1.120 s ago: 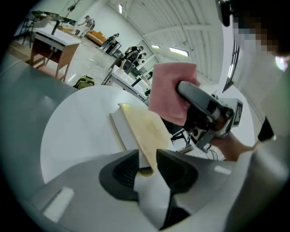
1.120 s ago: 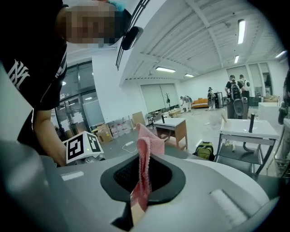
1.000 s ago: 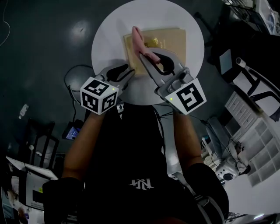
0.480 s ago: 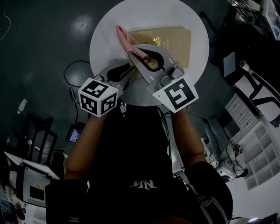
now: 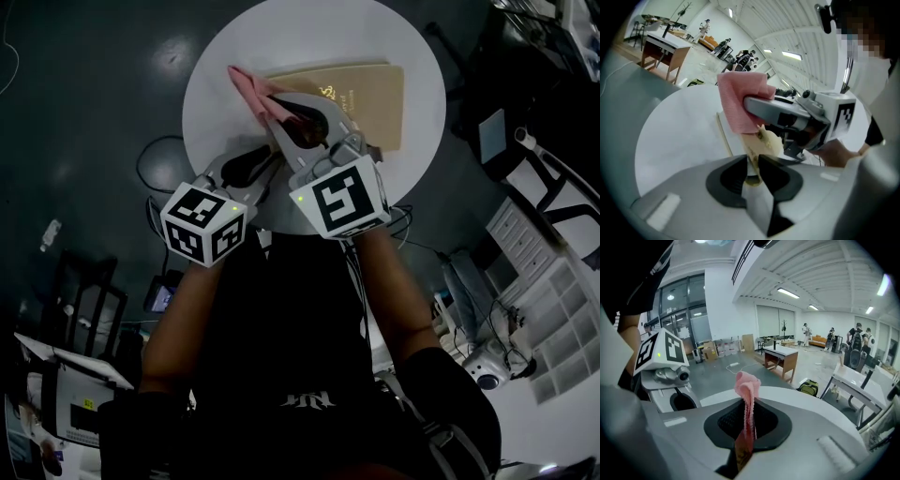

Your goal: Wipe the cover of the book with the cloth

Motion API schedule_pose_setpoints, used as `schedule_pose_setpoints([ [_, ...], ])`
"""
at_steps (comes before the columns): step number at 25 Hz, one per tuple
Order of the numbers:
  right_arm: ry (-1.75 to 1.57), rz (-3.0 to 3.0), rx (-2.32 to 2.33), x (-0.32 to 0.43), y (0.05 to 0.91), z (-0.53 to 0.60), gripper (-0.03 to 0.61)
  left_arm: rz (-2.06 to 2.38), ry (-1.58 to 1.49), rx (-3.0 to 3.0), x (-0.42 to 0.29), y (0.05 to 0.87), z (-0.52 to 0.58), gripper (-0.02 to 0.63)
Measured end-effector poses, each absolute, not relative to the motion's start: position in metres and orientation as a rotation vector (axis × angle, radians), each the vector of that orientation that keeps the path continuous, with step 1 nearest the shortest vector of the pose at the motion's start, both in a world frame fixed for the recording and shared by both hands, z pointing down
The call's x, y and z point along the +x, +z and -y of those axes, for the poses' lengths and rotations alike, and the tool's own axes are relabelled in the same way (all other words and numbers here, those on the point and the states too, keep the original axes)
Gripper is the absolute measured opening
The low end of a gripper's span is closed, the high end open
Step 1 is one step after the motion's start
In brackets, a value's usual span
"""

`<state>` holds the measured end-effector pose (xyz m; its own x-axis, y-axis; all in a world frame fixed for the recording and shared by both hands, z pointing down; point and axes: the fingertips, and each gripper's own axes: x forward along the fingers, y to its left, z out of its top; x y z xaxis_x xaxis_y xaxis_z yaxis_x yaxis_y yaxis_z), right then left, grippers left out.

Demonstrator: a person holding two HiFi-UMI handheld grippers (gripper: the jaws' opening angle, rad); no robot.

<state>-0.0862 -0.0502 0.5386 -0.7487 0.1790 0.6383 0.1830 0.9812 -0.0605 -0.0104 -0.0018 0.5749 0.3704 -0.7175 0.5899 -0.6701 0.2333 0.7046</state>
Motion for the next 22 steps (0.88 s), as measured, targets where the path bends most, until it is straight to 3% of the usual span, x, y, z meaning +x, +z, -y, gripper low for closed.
schedule_pose_setpoints([
  [22, -0.162, 2.339, -0.202, -0.068, 0.558, 0.079, 0.014, 1.346, -0.01, 1.451, -0.006, 0.577, 0.006, 0.081],
])
